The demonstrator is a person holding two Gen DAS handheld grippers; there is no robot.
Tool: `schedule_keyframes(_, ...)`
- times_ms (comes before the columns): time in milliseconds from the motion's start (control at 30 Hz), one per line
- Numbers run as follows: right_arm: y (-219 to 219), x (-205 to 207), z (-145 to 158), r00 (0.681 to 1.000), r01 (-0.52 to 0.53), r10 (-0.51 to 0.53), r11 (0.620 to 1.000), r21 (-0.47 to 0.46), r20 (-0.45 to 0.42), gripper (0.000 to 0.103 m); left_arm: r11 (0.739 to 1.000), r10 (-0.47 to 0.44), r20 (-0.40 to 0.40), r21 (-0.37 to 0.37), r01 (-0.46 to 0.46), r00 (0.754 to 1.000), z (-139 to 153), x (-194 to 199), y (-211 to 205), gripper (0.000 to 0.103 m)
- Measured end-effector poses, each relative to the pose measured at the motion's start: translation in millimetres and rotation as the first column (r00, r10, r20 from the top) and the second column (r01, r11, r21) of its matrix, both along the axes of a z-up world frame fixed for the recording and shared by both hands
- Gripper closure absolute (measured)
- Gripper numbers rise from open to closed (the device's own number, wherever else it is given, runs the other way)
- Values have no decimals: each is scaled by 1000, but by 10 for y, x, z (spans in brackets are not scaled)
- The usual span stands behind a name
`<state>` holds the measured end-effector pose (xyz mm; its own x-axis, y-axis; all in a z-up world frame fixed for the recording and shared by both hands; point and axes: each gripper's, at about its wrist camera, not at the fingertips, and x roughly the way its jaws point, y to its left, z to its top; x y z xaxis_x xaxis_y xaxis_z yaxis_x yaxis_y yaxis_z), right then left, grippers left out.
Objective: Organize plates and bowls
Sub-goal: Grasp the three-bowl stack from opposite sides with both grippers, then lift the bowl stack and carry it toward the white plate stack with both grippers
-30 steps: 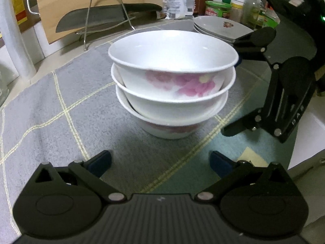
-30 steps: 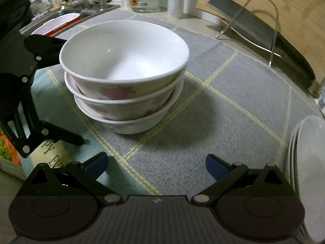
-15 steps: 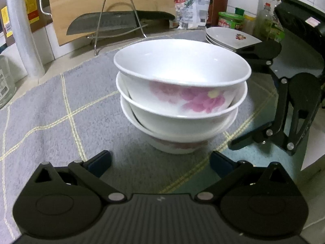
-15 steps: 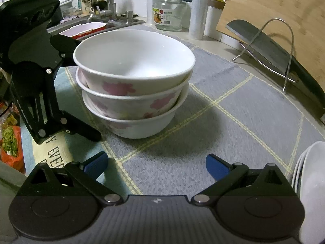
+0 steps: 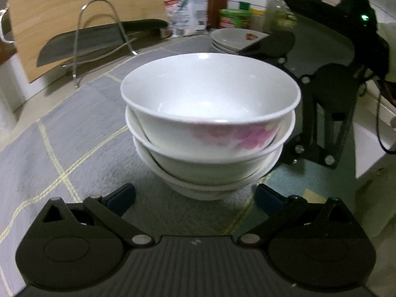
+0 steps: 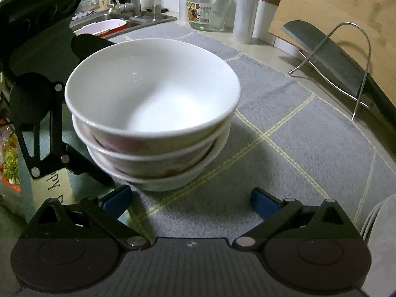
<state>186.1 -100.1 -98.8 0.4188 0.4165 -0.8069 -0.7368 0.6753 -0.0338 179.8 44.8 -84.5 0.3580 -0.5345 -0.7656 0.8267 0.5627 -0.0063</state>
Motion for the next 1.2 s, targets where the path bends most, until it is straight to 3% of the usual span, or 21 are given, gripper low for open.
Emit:
schedule_keyframes(400, 96, -14, 194, 994, -110, 109, 994, 10, 19, 1, 978, -209, 38, 14, 209, 977, 179, 67, 50, 3)
schedule_keyframes(467, 112, -7, 218, 992, -127, 127, 992, 1, 18, 2, 973, -231, 33, 18, 231, 972, 175, 91, 42, 11)
schedule_keyframes(867, 156, 5, 264, 982, -185, 185, 983, 7, -29, 18, 958, -287, -8, 11, 287, 958, 211, 187, 28, 19)
schedule_keyframes(1200, 167, 45, 264, 981, -191, 191, 982, 3, -43, 18, 948, -316, -27, 22, 317, 948, 213, 232, -13, 19)
